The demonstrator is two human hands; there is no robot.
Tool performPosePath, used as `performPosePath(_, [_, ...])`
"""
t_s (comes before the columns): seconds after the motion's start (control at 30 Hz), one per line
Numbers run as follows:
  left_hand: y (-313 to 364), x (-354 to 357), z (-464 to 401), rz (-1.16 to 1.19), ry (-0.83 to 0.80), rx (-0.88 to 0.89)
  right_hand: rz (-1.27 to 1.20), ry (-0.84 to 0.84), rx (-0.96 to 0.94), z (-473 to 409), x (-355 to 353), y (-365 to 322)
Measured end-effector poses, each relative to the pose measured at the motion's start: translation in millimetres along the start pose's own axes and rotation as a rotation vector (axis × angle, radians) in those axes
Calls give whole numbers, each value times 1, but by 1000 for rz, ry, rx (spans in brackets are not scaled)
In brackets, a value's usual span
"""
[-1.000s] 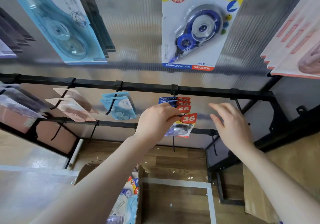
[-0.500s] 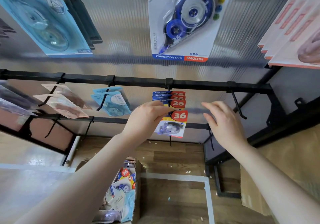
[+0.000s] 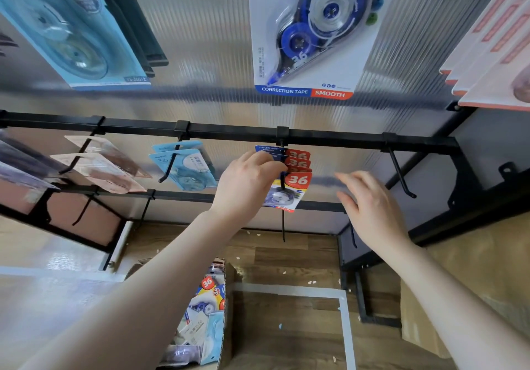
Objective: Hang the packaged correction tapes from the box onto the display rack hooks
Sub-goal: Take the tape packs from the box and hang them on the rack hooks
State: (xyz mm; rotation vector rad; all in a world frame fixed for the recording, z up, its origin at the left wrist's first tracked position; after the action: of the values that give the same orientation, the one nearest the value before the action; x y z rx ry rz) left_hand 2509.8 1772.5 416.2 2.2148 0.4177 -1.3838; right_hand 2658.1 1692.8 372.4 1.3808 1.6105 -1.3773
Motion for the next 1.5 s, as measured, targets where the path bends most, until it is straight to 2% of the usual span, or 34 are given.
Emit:
performPosePath(0.13, [-7, -13, 8, -59, 127, -65, 10, 10, 14, 1, 1, 0])
performPosePath(0.23, [-17, -13, 24, -74, 134, -118, 29, 18, 60, 10, 4, 0])
performPosePath(0.47, [-43, 2, 88, -61, -35, -174, 67, -3, 109, 36, 26, -19])
performPosePath(0.57, [-60, 3, 116, -69, -104, -250, 64, -38, 113, 40, 40, -32])
performPosePath(0.87, [-120, 3, 210, -116, -194, -444, 42, -161, 91, 55, 99, -94])
performPosePath(1.03, [-153, 23, 290, -135, -238, -547, 28, -243, 71, 71, 165, -125])
performPosePath(1.17, [-204, 56, 366, -162, -249, -716, -4, -269, 3, 78, 246, -154])
performPosePath(1.33, [-252, 131, 443, -159, -244, -820, -35, -287, -124, 84, 353, -173])
performPosePath(1.5, [-299, 212, 484, -162, -238, -870, -62, -263, -239, 85, 444, -179])
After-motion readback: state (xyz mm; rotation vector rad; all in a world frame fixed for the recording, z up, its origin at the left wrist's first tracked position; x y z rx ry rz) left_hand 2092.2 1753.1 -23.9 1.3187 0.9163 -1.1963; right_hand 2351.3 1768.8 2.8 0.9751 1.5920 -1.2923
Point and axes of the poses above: each hand's wrist, its own z-axis away from the middle knuckle, its own x-axis out of the palm, y = z × x, the point moved 10 cm from there along -z, towards the middle knuckle, and after that the axes turned 4 degrees about -y, right-handed, at the moved point
